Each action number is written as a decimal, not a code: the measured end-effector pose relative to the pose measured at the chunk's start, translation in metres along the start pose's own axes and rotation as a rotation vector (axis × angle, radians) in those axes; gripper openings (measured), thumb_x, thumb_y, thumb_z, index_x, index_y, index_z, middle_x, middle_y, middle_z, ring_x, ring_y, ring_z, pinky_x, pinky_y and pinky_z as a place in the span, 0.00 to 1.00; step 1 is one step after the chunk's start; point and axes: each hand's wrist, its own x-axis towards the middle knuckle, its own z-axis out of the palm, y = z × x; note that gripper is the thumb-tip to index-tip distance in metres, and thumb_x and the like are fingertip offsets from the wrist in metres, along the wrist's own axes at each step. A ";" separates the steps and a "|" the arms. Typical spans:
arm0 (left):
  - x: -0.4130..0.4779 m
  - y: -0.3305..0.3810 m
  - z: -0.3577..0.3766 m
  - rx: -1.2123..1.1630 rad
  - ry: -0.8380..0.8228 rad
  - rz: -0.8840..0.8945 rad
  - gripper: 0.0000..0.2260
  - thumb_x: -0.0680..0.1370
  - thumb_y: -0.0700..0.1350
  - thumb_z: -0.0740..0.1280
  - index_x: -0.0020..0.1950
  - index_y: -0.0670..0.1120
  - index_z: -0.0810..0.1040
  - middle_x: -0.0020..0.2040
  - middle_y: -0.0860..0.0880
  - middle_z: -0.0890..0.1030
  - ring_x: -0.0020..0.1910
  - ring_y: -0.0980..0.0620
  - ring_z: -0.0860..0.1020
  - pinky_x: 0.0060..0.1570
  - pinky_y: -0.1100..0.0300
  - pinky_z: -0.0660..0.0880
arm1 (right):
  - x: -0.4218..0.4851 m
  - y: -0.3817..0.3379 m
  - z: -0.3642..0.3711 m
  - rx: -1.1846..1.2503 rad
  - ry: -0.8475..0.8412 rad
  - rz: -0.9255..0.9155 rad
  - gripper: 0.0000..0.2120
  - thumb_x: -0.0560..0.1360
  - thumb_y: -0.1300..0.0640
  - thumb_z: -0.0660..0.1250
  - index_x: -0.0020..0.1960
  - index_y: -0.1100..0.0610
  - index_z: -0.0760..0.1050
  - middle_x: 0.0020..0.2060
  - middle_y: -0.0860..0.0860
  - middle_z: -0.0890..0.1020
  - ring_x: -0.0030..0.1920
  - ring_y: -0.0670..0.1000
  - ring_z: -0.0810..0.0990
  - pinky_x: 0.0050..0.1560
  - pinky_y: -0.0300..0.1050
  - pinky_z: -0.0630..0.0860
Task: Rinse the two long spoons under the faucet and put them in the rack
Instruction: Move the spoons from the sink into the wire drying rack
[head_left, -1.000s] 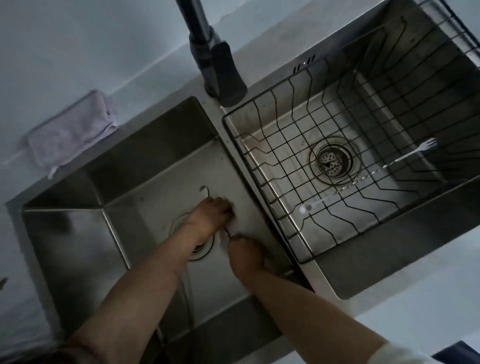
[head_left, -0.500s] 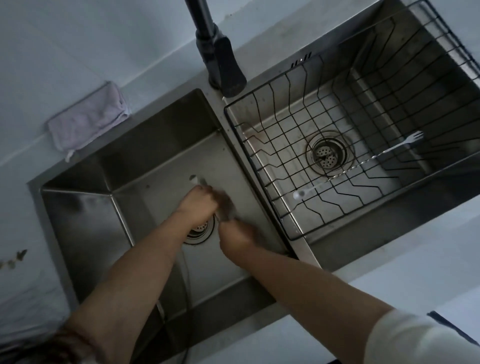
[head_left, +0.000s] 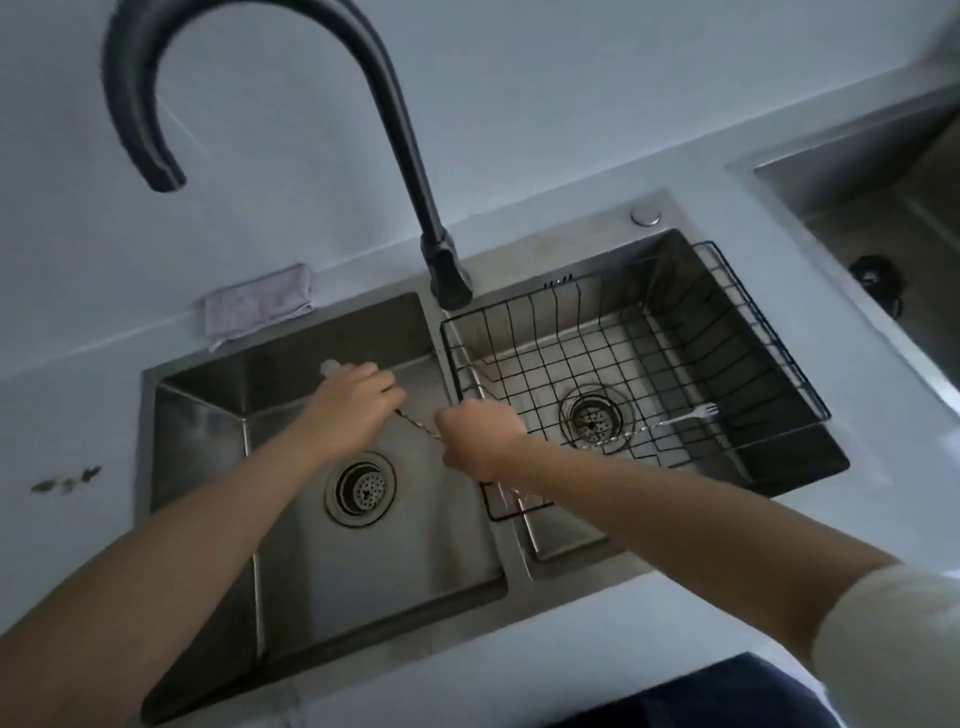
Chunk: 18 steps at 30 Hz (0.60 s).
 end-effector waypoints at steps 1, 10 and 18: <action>0.004 0.004 -0.009 0.005 -0.002 -0.022 0.06 0.58 0.36 0.73 0.29 0.44 0.78 0.26 0.47 0.77 0.27 0.46 0.78 0.25 0.60 0.73 | -0.005 0.008 -0.008 -0.018 -0.002 -0.013 0.12 0.76 0.61 0.59 0.58 0.61 0.72 0.55 0.59 0.78 0.54 0.60 0.78 0.42 0.46 0.69; 0.072 0.072 -0.060 -0.085 0.016 -0.192 0.13 0.54 0.35 0.79 0.32 0.45 0.79 0.28 0.50 0.79 0.28 0.51 0.78 0.23 0.62 0.74 | -0.025 0.121 -0.059 -0.325 0.028 -0.116 0.12 0.78 0.61 0.56 0.60 0.57 0.71 0.52 0.56 0.79 0.52 0.57 0.79 0.47 0.48 0.74; 0.146 0.142 -0.033 -0.296 -0.212 -0.325 0.13 0.76 0.35 0.60 0.60 0.40 0.74 0.53 0.42 0.79 0.53 0.44 0.76 0.51 0.52 0.74 | -0.032 0.203 -0.042 -0.525 -0.131 -0.047 0.14 0.77 0.64 0.59 0.62 0.58 0.69 0.54 0.56 0.78 0.53 0.57 0.78 0.47 0.48 0.74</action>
